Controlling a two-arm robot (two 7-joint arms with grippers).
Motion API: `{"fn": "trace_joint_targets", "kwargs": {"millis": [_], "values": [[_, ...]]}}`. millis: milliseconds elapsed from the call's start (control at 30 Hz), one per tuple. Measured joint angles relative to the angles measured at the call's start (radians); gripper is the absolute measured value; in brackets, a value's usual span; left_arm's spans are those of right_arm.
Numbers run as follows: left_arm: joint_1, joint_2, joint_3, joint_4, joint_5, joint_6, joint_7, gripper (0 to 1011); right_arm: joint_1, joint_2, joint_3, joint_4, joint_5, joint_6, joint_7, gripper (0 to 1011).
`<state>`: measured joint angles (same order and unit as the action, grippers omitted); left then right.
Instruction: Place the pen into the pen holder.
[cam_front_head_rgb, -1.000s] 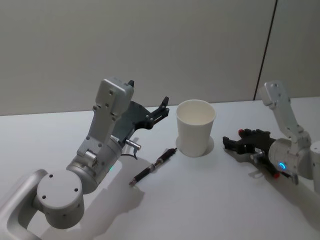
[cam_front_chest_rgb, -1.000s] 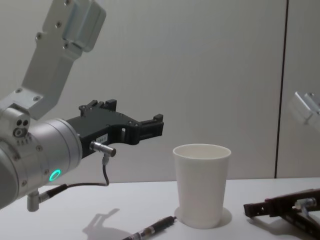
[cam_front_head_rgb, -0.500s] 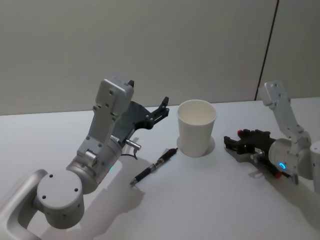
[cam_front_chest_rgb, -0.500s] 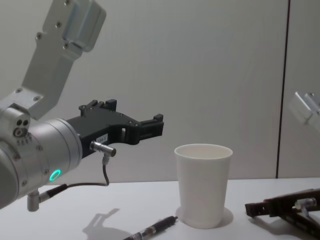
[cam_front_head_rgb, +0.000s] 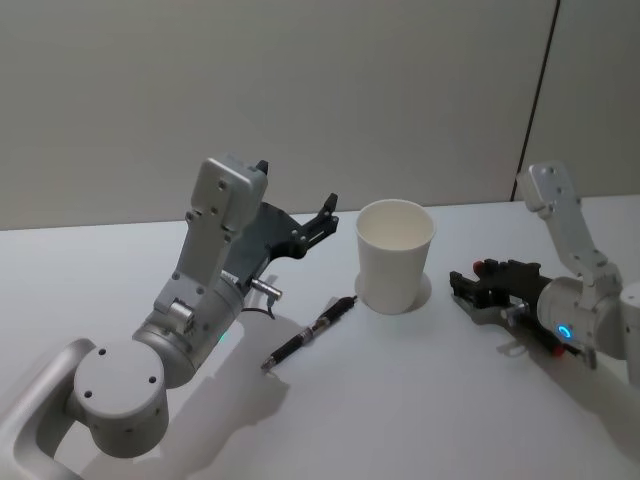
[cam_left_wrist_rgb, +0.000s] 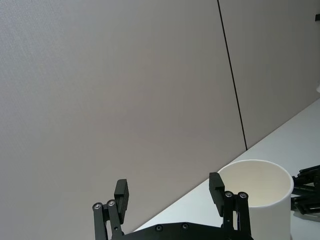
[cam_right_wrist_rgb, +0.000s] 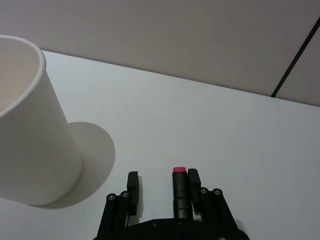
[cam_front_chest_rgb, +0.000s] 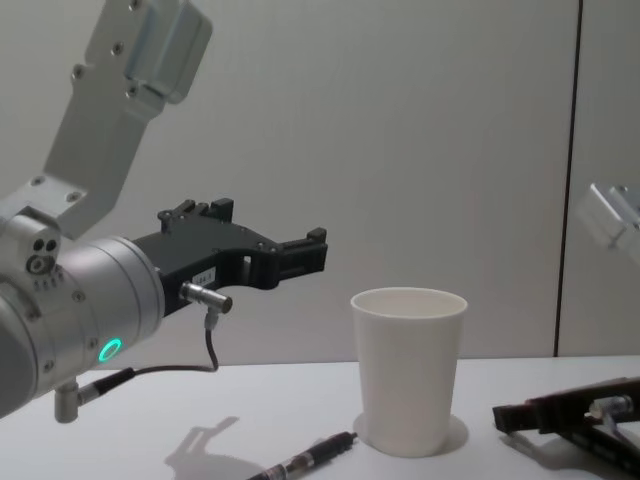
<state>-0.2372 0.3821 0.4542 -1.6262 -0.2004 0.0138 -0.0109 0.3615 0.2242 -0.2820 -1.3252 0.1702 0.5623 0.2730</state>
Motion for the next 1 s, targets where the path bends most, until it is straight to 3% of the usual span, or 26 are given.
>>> {"fn": "trace_joint_targets", "kwargs": {"millis": [1000], "values": [[0.0, 0.0, 0.0, 0.0, 0.0, 0.0, 0.0, 1001, 0.0, 0.0, 0.0, 0.002, 0.0, 0.0, 0.0, 394]]}}
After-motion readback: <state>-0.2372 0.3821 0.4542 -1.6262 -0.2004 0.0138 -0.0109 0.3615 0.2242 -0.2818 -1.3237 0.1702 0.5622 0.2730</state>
